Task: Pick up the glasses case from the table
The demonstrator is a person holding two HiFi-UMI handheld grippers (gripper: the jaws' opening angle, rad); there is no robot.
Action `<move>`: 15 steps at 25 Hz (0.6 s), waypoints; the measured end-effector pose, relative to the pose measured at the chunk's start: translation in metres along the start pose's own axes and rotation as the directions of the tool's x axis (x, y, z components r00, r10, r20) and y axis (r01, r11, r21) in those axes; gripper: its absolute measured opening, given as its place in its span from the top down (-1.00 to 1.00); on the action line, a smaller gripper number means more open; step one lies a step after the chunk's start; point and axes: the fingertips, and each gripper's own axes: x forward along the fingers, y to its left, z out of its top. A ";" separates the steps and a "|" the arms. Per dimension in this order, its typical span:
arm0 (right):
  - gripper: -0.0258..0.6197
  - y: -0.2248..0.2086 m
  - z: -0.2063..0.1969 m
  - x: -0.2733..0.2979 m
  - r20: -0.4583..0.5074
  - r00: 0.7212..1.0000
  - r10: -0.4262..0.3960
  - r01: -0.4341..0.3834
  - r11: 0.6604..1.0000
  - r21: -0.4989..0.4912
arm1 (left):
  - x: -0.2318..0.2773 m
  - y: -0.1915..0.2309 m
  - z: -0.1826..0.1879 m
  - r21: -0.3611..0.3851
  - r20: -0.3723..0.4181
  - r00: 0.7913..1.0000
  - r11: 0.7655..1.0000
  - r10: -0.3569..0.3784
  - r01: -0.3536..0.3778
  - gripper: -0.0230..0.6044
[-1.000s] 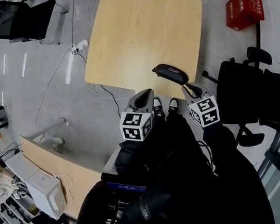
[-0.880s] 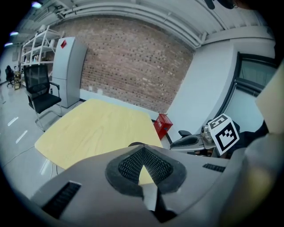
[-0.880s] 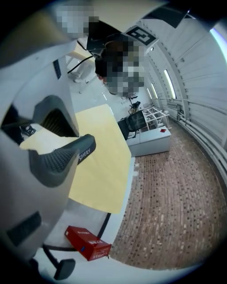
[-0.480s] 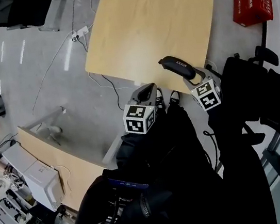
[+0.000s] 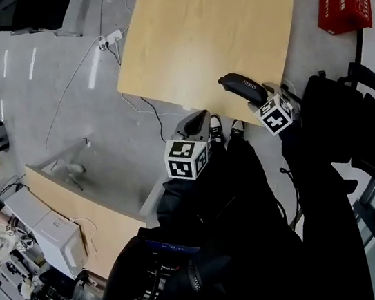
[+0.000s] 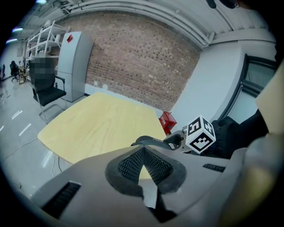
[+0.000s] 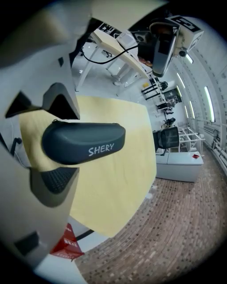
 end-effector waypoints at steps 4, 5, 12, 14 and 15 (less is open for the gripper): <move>-0.11 -0.003 -0.002 0.014 -0.019 1.000 0.011 -0.011 1.000 0.001 | 0.000 0.003 -0.002 -0.009 -0.002 1.000 1.000 0.006 -0.006 0.93; -0.12 -0.002 -0.002 0.017 -0.025 0.999 0.019 -0.019 1.000 0.002 | -0.001 0.003 -0.002 -0.014 0.000 1.000 1.000 0.008 -0.008 0.93; -0.11 0.001 -0.005 0.022 -0.055 0.998 0.032 -0.032 0.999 -0.002 | -0.008 0.009 -0.001 -0.025 0.008 1.000 0.999 0.022 -0.022 0.93; -0.11 0.002 -0.005 0.020 -0.051 0.998 0.028 -0.029 1.000 -0.008 | -0.009 0.009 -0.001 -0.027 0.010 1.000 0.999 0.023 -0.023 0.93; -0.11 0.004 -0.005 0.020 -0.048 0.998 0.028 -0.029 1.000 -0.009 | -0.010 0.009 -0.001 -0.029 0.012 1.000 0.999 0.022 -0.022 0.93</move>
